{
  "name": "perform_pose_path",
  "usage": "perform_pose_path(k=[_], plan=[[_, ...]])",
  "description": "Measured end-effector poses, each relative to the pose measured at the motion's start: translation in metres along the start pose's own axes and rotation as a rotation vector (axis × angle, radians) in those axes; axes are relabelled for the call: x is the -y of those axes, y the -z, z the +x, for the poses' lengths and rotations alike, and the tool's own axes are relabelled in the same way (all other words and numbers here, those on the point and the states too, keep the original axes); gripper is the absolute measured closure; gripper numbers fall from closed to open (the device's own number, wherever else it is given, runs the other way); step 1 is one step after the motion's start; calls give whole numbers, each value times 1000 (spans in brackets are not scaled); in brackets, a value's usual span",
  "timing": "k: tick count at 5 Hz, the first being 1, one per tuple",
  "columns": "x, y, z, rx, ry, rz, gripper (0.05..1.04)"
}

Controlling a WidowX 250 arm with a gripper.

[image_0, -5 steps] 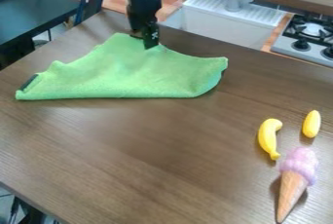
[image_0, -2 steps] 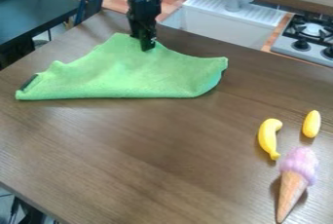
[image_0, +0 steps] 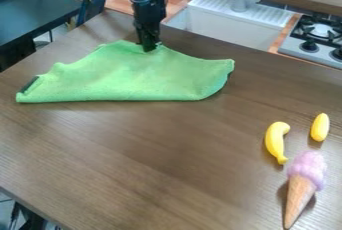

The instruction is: Unfold the cloth from top left to bottom right

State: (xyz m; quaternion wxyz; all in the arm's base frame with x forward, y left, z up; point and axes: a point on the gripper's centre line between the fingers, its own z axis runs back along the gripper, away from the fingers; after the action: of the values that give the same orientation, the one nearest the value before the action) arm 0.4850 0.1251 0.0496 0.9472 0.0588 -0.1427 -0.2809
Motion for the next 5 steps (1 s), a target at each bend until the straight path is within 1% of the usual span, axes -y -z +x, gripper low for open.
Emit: perform_pose_path(k=[1,2,3,4,5], plan=[[7,-3,0,15,5,-32,1014],[9,-17,-5,36,-3,-48,1031],[13,-32,-11,64,-4,-53,1033],[20,-42,-16,86,-3,-57,1033],[38,-47,-29,75,8,-63,1033]])
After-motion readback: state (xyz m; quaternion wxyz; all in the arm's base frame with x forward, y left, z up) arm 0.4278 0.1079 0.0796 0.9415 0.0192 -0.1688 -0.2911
